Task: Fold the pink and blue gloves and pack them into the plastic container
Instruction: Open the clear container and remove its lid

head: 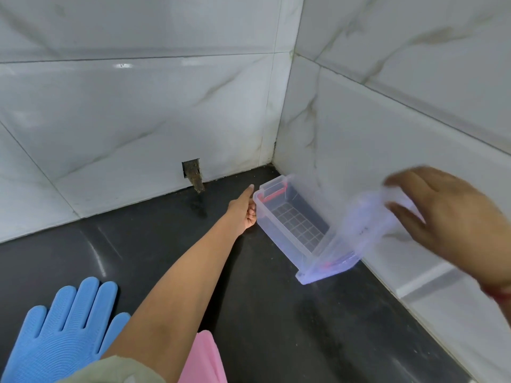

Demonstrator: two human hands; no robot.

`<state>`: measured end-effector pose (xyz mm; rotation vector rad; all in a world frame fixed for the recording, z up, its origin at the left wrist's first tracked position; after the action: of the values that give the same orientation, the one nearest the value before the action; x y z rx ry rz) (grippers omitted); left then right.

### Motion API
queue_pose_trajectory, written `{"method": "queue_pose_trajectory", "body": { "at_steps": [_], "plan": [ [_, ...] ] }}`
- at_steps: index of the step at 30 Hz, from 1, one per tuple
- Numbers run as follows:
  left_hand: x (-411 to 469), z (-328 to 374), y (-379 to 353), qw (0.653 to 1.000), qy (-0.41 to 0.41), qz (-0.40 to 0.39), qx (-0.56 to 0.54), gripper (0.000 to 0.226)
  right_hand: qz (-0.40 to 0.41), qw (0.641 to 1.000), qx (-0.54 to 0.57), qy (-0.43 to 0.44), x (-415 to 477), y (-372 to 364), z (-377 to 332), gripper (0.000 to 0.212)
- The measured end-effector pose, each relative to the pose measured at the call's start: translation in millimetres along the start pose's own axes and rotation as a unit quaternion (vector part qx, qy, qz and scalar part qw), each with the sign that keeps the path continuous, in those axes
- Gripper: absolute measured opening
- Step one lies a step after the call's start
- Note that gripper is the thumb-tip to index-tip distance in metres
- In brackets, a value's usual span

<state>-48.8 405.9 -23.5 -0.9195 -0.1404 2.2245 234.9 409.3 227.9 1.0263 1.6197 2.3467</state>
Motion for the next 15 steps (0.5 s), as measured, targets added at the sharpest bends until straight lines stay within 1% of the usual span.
{"method": "queue_pose_trajectory", "body": {
  "at_steps": [2, 5, 8, 10, 12, 15],
  "plan": [
    [-4.0, -0.8, 3.3, 1.0, -0.011, 0.015, -0.009, 0.033, 0.013, 0.999, -0.001, -0.031, -44.1, 3.3, 3.9, 0.023],
    [-11.0, -2.4, 6.5, 0.999, -0.027, 0.035, -0.002, 0.032, 0.039, 0.998, -0.017, -0.054, -97.5, 2.6, 4.7, 0.024],
    [-18.2, -5.6, 9.3, 0.998, -0.042, 0.047, 0.013, 0.029, 0.078, 0.995, -0.012, -0.057, -138.6, 4.6, 3.5, 0.017],
    [-23.7, -8.5, 13.5, 0.996, -0.057, 0.059, 0.028, 0.03, 0.084, 0.995, -0.003, -0.048, -161.7, 3.1, -0.1, 0.012],
    [-31.1, -11.2, 18.3, 0.994, -0.07, 0.071, 0.053, 0.031, 0.067, 0.997, 0.0, -0.037, -184.2, -4.8, -5.1, 0.011],
    [-50.8, -8.8, 23.9, 0.984, -0.094, 0.078, 0.13, 0.028, 0.006, 0.999, 0.002, -0.042, -215.5, -26.8, -10.5, 0.019]
  ]
}}
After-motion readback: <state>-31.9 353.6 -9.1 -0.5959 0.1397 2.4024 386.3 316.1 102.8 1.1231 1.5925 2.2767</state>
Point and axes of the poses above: each hand's wrist, its own x-axis towards the middle knuckle, its own y-axis out of the back of the hand, z = x × y, the point moved 6 cm from there along x, towards the middle knuckle, and after that the axes turned 4 degrees about -y, right-handed, at the moved point
